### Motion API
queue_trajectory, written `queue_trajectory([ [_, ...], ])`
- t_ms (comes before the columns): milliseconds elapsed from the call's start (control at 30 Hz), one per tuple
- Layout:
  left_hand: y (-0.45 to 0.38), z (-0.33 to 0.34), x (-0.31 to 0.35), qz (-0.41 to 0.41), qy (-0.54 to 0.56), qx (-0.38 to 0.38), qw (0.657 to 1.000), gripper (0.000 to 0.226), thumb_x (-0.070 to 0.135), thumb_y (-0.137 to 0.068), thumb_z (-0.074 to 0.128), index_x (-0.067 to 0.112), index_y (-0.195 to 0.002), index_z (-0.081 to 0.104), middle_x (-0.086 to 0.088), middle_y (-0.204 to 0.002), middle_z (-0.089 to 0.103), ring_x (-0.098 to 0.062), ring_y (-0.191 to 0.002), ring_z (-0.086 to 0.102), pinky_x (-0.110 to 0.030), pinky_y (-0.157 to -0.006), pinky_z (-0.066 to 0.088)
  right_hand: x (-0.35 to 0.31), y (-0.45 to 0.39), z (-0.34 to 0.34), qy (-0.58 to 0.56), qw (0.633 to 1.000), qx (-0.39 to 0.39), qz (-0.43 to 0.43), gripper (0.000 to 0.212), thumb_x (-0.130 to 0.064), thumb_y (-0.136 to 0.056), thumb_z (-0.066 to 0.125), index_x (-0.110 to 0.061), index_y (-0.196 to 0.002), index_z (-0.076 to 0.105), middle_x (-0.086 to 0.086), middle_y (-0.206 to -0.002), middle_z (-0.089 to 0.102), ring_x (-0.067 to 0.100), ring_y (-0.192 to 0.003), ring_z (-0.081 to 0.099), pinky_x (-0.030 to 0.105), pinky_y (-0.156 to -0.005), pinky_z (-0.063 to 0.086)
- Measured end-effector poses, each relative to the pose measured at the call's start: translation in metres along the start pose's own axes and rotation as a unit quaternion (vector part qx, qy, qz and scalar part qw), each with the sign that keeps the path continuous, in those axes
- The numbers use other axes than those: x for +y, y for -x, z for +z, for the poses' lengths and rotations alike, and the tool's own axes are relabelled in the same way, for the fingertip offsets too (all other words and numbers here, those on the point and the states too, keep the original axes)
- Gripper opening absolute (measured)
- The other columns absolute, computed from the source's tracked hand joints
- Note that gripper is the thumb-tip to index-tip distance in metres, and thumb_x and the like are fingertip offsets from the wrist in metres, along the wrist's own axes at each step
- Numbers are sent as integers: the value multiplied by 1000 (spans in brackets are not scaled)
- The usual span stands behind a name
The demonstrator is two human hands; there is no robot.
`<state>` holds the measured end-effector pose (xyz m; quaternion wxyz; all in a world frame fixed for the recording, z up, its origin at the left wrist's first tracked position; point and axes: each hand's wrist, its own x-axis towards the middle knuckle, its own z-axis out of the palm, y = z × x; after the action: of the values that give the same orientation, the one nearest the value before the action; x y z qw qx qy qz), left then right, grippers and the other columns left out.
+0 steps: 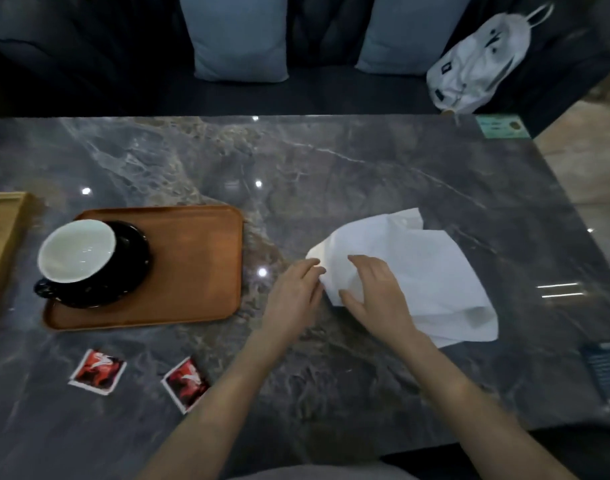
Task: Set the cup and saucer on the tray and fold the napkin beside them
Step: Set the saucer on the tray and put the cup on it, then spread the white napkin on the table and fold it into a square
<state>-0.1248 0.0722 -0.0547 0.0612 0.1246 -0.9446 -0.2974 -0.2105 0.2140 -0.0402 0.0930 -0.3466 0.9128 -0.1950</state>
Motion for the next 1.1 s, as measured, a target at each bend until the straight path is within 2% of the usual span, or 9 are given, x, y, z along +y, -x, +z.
queue_trajectory([
  [100,-2,33,7,8,-26,-53,998,45,22,-83,48,0,-121,55,-20,-133,53,-34,-121,52,-47,-95,48,24,5,15,59,997,-53,-18,62,-41,-74,51,-4,-124,54,17,-125,59,34,-116,56,43,-98,43],
  [167,-3,47,7,-6,-54,-95,994,56,29,-90,47,6,-140,34,-12,-152,27,-26,-140,26,-43,-113,27,35,4,22,63,994,-89,-22,64,-38,-71,61,-5,-125,54,17,-127,58,33,-118,55,43,-99,43],
  [333,-2,56,1,-16,-133,-154,979,62,39,-94,38,17,-147,13,-1,-158,4,-15,-145,3,-37,-116,4,45,3,33,62,991,-102,-57,44,-31,-76,51,-8,-110,66,16,-116,66,34,-107,63,46,-90,49],
  [467,-6,49,-4,-11,-91,-104,990,49,27,-94,42,16,-140,35,-2,-152,28,-15,-142,18,-37,-115,12,46,-6,27,-2,997,-67,-37,28,-22,-92,46,-12,-107,67,9,-116,67,27,-113,58,35,-99,38],
  [600,-12,24,-3,-32,12,19,999,42,30,-78,47,8,-108,66,-15,-110,68,-30,-109,61,-36,-92,43,29,-19,-1,-181,981,-44,47,24,-21,-97,42,-11,-89,62,11,-95,68,27,-87,60,30,-73,36],
  [767,-21,-19,5,-82,127,99,983,56,37,-70,57,10,-120,56,-5,-117,60,-20,-109,54,-28,-91,41,1,-39,-38,-373,922,-32,102,36,-22,-97,43,-21,-63,54,-8,-67,56,1,-63,48,17,-63,37],
  [867,-22,-45,12,-147,256,127,947,72,25,-68,62,13,-135,40,2,-130,48,-10,-118,45,-27,-98,38,-11,-53,-56,-468,874,-20,130,28,-22,-93,51,-15,-69,63,0,-69,59,9,-66,53,25,-65,41],
  [1000,-22,-79,24,-170,475,140,852,49,4,-70,45,20,-115,58,-5,-113,63,-12,-96,59,-25,-76,47,-23,-64,-78,-598,783,-58,162,28,-19,-92,47,-12,-74,67,-1,-63,69,16,-64,63,27,-61,46],
  [1100,-19,-98,29,-176,478,119,852,39,12,-69,48,18,-103,66,-10,-107,67,-25,-97,61,-37,-78,47,-28,-68,-89,-676,698,-136,194,25,-23,-85,51,-8,-78,70,5,-71,69,22,-71,63,33,-70,49],
])
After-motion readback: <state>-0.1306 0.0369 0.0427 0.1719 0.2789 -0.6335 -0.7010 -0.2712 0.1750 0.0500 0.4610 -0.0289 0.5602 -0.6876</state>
